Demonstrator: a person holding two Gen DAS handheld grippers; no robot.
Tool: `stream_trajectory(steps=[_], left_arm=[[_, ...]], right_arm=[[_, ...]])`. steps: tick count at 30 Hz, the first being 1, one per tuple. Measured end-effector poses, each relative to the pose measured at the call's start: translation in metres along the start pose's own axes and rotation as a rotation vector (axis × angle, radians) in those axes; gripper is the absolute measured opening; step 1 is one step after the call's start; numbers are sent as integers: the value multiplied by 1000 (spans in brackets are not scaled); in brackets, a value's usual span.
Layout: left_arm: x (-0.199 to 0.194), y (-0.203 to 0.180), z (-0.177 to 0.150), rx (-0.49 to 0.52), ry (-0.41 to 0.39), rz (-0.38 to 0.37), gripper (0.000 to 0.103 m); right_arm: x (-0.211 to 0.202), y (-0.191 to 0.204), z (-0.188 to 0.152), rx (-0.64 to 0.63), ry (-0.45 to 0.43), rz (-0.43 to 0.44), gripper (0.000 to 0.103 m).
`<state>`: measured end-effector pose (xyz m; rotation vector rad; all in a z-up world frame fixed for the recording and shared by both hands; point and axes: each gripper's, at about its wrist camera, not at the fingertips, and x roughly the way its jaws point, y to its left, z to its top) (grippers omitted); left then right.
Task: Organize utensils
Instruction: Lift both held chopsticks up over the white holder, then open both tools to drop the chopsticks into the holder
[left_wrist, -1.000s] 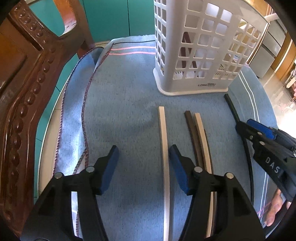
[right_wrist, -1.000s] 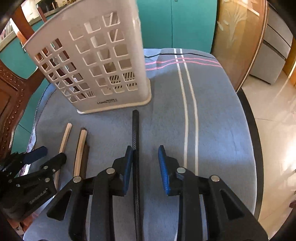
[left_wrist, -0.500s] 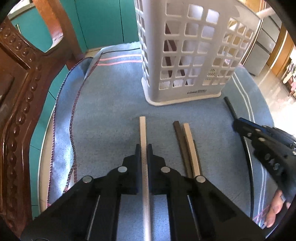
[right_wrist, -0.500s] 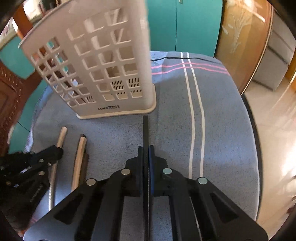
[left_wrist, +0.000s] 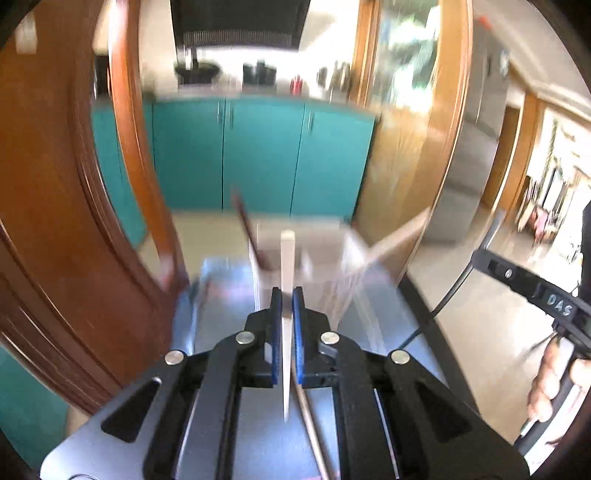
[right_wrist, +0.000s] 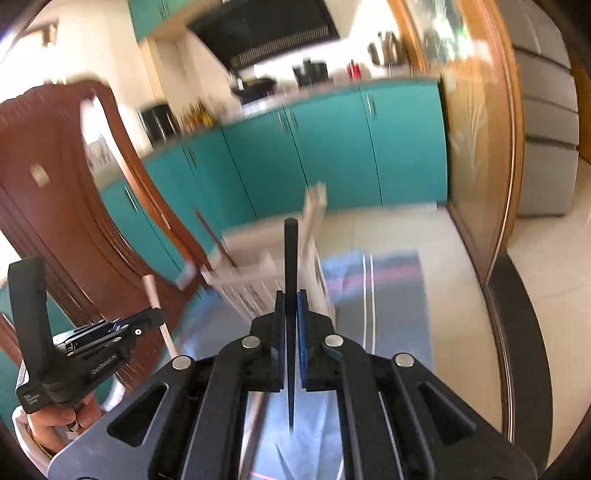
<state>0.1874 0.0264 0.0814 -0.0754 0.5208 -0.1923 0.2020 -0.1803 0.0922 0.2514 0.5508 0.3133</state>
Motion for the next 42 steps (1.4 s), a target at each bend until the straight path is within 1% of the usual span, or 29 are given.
stream_trajectory(steps=[1,2,3,4,5,6,8,9,10,11,12,15,17,19,22,24,28,32,33,36,38,39,40,42], left_arm=[[-10,2,17,-12,-56,-7,7],[-15,3,25,-20,-88,-11,7],[-25,4,41,-37,-153,-14,7],[-29,5,49,-50,-190,-10,7],[-33,7,59,-71,-244,2,7],[-36,9,65,-92,-301,13,7],[-34,12,69,-130,-378,23,7],[-28,14,69,-148,-386,31,7],[-23,15,68,-161,-379,37,7],[-9,18,67,-173,-351,40,7],[5,22,65,-183,-322,42,7],[40,28,60,-166,-262,64,7],[54,28,55,-149,-231,75,7],[64,28,48,-144,-199,66,7],[77,26,36,-137,-166,75,7],[89,27,28,-141,-142,80,7],[106,31,14,-156,-83,64,8],[125,29,2,-129,-27,72,9],[131,29,3,-127,-16,73,9],[133,31,-3,-119,-9,88,9],[131,34,-8,-125,8,72,9],[130,37,-9,-136,9,62,9],[128,38,-9,-143,9,52,9],[121,40,-8,-137,-1,52,13]], right_arm=[[-8,5,8,3,-32,4,6],[-16,4,22,5,-74,10,6],[-25,5,34,7,-127,12,6],[-34,6,45,16,-179,10,6],[-40,7,54,26,-224,8,6],[-48,9,65,43,-285,16,6],[-54,10,81,66,-387,22,6],[-54,7,86,72,-418,9,6],[-51,7,90,75,-445,-7,6],[-45,7,93,72,-459,-26,6],[-44,12,89,65,-456,-38,6],[-2,11,82,42,-384,-47,6],[23,11,76,20,-330,-66,6],[41,12,67,-3,-285,-75,6],[59,16,57,-45,-236,-106,6],[66,18,53,-65,-219,-125,6],[78,20,43,-76,-184,-140,6],[91,19,32,-105,-140,-165,6],[93,18,30,-108,-129,-167,7],[95,15,24,-110,-122,-174,7],[93,14,22,-111,-117,-173,8],[92,14,22,-109,-117,-170,12],[90,13,22,-105,-119,-165,24],[82,13,23,-93,-142,-145,39]])
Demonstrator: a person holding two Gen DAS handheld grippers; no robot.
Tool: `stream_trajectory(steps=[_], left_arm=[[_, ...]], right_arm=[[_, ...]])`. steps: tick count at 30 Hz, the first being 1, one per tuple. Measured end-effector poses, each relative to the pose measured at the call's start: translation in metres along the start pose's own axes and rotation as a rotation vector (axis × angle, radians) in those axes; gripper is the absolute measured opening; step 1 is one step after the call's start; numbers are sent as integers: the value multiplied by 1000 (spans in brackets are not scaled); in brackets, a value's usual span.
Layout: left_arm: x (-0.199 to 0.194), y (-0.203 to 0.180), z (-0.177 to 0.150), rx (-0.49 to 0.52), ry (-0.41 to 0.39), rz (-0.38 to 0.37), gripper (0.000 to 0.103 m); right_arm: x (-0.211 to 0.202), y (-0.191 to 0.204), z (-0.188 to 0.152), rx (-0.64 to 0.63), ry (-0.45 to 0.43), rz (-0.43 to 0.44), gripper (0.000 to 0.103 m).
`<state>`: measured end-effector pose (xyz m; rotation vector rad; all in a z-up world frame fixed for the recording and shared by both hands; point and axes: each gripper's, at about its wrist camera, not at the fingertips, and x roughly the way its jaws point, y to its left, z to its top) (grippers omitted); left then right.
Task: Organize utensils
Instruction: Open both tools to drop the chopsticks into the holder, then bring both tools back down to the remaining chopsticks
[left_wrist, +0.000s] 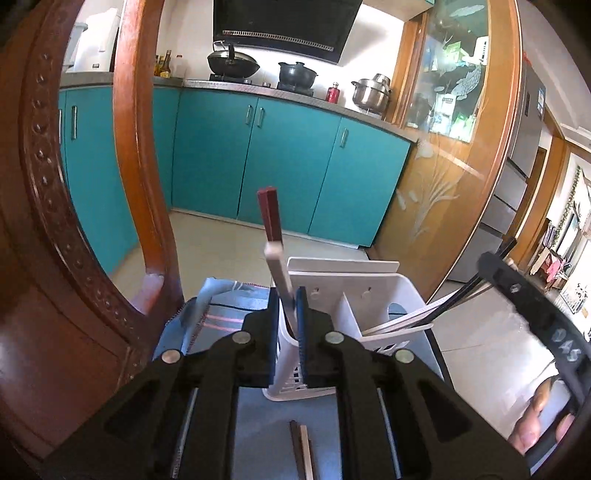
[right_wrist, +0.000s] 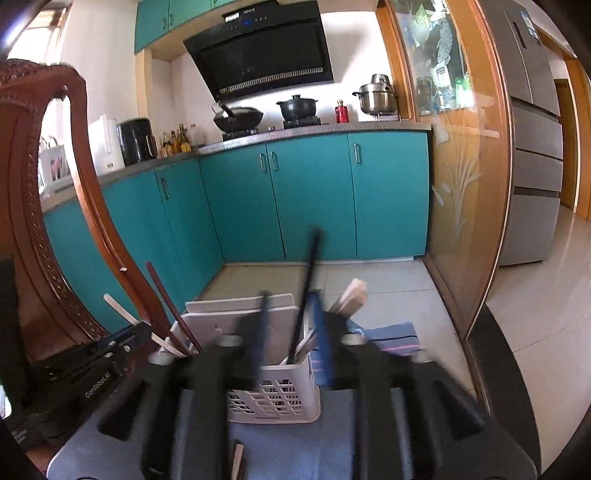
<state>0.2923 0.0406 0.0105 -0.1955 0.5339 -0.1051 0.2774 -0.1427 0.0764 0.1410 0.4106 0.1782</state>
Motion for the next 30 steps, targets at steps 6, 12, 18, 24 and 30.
stream_trajectory(steps=[6,12,18,24,30], left_arm=[[-41,4,6,2,-75,-35,34],[-72,13,-7,13,-127,30,47],[-57,17,-38,47,-19,105,52],[-46,20,-48,25,49,108,63],[-37,26,-54,26,101,138,65]], right_arm=[[-55,-3,8,-13,-164,48,58],[-95,-13,-3,-9,-194,139,59],[-3,-4,-79,-49,374,133,52],[56,22,-153,-34,695,187,52],[57,55,-181,-182,703,131,21]])
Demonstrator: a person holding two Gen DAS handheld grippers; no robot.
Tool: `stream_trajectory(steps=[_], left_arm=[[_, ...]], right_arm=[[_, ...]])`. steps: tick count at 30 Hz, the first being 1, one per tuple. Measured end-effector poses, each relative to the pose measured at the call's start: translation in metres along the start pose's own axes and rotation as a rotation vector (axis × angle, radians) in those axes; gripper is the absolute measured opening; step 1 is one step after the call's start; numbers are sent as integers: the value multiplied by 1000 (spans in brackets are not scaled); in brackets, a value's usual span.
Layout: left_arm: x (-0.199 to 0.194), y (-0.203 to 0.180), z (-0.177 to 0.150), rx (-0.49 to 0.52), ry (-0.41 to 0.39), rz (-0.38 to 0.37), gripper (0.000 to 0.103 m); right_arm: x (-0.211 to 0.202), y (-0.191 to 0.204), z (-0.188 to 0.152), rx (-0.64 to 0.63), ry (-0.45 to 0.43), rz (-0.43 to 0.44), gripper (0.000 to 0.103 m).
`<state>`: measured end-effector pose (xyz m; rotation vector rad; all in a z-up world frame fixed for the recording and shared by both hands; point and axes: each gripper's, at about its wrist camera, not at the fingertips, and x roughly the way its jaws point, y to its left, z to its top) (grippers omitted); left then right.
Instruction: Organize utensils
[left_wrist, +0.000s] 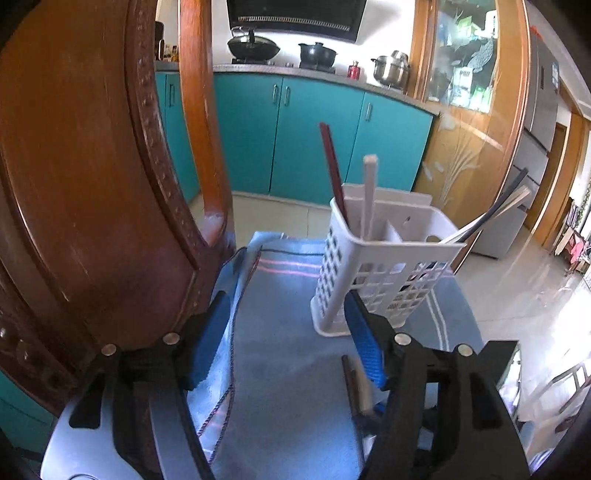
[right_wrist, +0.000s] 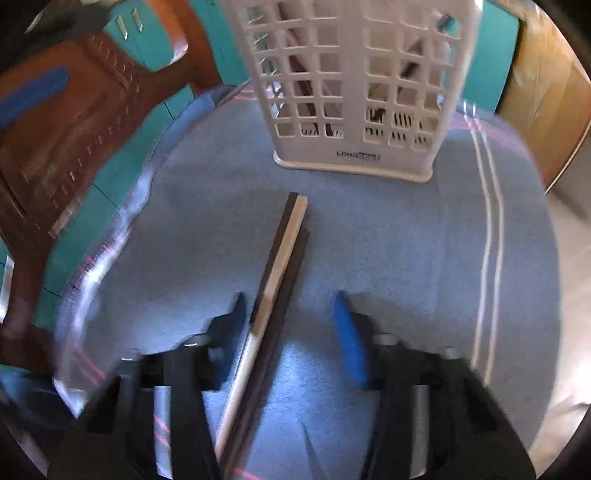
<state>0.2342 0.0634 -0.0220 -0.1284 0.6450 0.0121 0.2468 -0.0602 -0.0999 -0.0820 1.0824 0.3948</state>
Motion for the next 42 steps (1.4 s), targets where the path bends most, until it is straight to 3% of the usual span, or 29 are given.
stream_trajectory(steps=[1,3,8,11,16,21,24,26,27,28,30,35,36,38,41,42], left_arm=[[3,2,0,-6,14,7,66],[8,5,-2,-21,44,9,66],[30,12,-12,-58,175,-17,68],[44,3,-22,-33,244,-13,69],[70,-33,-53,103,374,-43,70],[86,-62,-82,213,444,-54,70],[90,-62,-92,190,451,-65,71],[87,-57,-95,136,436,-81,60],[85,-56,-97,120,425,-81,51],[83,-55,-98,112,418,-82,34],[78,-58,-100,102,408,-91,20],[80,-56,-99,69,406,-83,18],[79,-54,-97,64,398,-69,6],[76,-52,-93,59,399,-55,6],[78,-50,-94,64,415,-62,10],[78,-52,-95,72,422,-47,20]], right_arm=[[0,0,0,6,4,20,11],[-4,-6,-2,24,1,-1,7],[-9,-49,-2,151,26,-23,6],[-15,-70,-5,217,24,-90,7],[-28,-101,-10,350,-3,-68,33],[-39,-116,-8,424,-52,-86,45],[-35,-109,-5,423,-48,-77,46],[-34,-106,-5,416,-45,-78,46],[-35,-112,-6,415,-44,-79,47],[-34,-113,-8,415,-44,-81,47],[-37,-118,-10,417,-40,-83,47],[-33,-120,-10,420,-34,-88,48],[-31,-120,-10,420,-34,-98,48],[-30,-121,-12,420,-33,-106,48],[-30,-118,-13,409,-41,-125,49],[-29,-117,-13,406,-43,-128,51]])
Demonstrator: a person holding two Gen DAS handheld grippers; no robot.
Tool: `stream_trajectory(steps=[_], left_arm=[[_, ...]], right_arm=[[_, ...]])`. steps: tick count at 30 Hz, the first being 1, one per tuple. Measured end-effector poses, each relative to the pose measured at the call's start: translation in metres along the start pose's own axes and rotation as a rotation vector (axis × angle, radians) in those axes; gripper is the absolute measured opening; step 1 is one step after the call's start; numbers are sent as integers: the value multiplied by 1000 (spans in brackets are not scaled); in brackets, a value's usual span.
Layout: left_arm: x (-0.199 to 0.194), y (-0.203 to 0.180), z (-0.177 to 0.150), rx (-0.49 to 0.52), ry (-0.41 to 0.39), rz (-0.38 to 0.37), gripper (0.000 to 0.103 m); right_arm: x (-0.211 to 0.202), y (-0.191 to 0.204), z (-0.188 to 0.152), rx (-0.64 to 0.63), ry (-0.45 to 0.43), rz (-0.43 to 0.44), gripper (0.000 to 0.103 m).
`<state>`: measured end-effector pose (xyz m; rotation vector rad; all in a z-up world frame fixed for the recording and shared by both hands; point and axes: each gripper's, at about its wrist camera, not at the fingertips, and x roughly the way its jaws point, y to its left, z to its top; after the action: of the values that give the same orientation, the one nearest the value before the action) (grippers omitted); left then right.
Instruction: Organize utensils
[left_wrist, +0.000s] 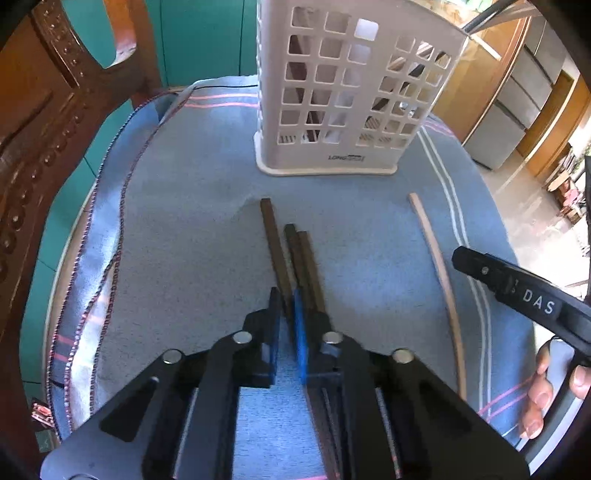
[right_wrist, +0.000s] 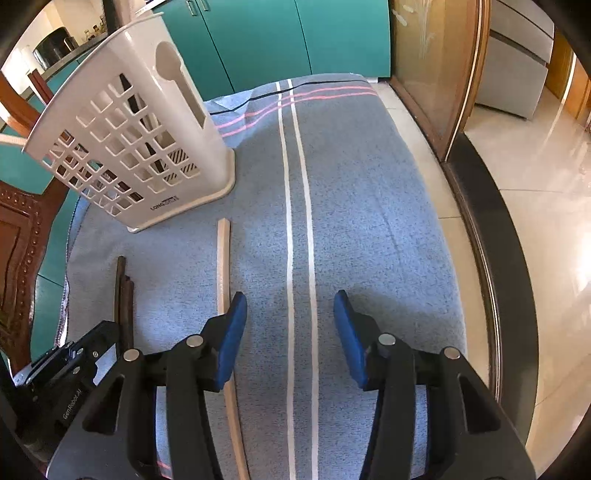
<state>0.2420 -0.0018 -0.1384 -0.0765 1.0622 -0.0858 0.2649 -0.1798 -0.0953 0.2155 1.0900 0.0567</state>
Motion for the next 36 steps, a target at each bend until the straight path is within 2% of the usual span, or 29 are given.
stream_trajectory(steps=[2,4,6,13,19,25,33,36], left_arm=[[1,-5,-3,23,3,14,29],[0,-6,-4,36,7,9,44],[-1,-9,-5,51,9,9,48],[1,-13,-4,63,-3,21,50],[3,-8,2,-12,8,-120,50],[4,5,4,-36,4,-53,50],[1,28,10,-101,15,-106,53],[3,38,9,-125,21,-90,53]], right_arm=[[1,2,-1,-5,-7,-7,53],[1,5,-2,-13,-11,-18,55],[2,8,-2,-17,-13,-18,55],[2,11,-4,-28,-17,-16,58],[2,8,-4,-15,-20,2,58],[1,5,-3,0,-15,8,58],[-5,3,-2,8,-18,25,58],[-9,3,-2,5,-23,37,58]])
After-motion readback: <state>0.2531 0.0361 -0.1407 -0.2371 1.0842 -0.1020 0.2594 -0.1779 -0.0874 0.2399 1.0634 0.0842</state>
